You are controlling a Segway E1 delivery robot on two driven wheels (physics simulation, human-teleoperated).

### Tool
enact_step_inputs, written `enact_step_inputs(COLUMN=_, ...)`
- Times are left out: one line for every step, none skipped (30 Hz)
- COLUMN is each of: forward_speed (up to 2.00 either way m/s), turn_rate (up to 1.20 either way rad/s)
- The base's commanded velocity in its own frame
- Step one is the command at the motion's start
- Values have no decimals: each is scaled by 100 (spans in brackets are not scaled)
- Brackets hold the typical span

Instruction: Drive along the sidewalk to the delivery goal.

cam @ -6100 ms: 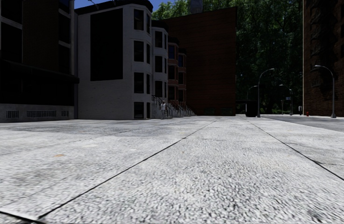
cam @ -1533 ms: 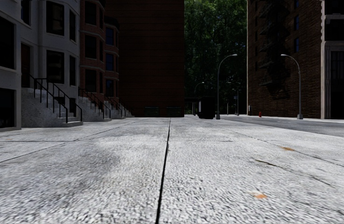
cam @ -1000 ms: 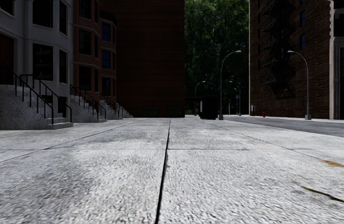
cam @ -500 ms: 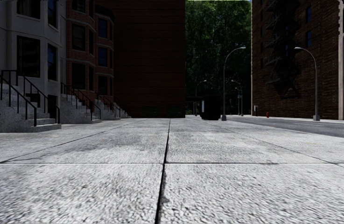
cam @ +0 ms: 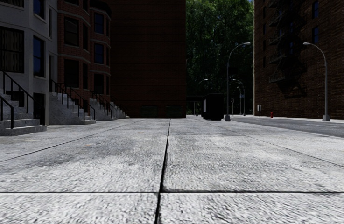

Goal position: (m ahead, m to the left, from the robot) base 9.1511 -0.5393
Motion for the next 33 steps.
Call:
enact_step_inputs(forward_speed=200, turn_rate=0)
enact_step_inputs(forward_speed=200, turn_rate=0)
enact_step_inputs(forward_speed=200, turn_rate=0)
enact_step_inputs(forward_speed=200, turn_rate=0)
enact_step_inputs(forward_speed=200, turn_rate=0)
enact_step_inputs(forward_speed=200, turn_rate=0)
enact_step_inputs(forward_speed=200, turn_rate=0)
enact_step_inputs(forward_speed=200, turn_rate=0)
enact_step_inputs(forward_speed=200, turn_rate=0)
enact_step_inputs(forward_speed=200, turn_rate=0)
enact_step_inputs(forward_speed=200, turn_rate=0)
enact_step_inputs(forward_speed=200, turn_rate=0)
enact_step_inputs(forward_speed=200, turn_rate=0)
enact_step_inputs(forward_speed=200, turn_rate=0)
enact_step_inputs(forward_speed=200, turn_rate=0)
enact_step_inputs(forward_speed=200, turn_rate=0)
enact_step_inputs(forward_speed=200, turn_rate=0)
enact_step_inputs(forward_speed=200, turn_rate=0)
enact_step_inputs(forward_speed=200, turn_rate=0)
enact_step_inputs(forward_speed=200, turn_rate=0)
enact_step_inputs(forward_speed=200, turn_rate=0)
enact_step_inputs(forward_speed=200, turn_rate=0)
enact_step_inputs(forward_speed=200, turn_rate=0)
enact_step_inputs(forward_speed=200, turn_rate=0)
enact_step_inputs(forward_speed=200, turn_rate=0)
enact_step_inputs(forward_speed=200, turn_rate=0)
enact_step_inputs(forward_speed=200, turn_rate=0)
enact_step_inputs(forward_speed=200, turn_rate=0)
enact_step_inputs(forward_speed=200, turn_rate=0)
enact_step_inputs(forward_speed=200, turn_rate=0)
enact_step_inputs(forward_speed=200, turn_rate=0)
enact_step_inputs(forward_speed=200, turn_rate=-75)
enact_step_inputs(forward_speed=200, turn_rate=-120)
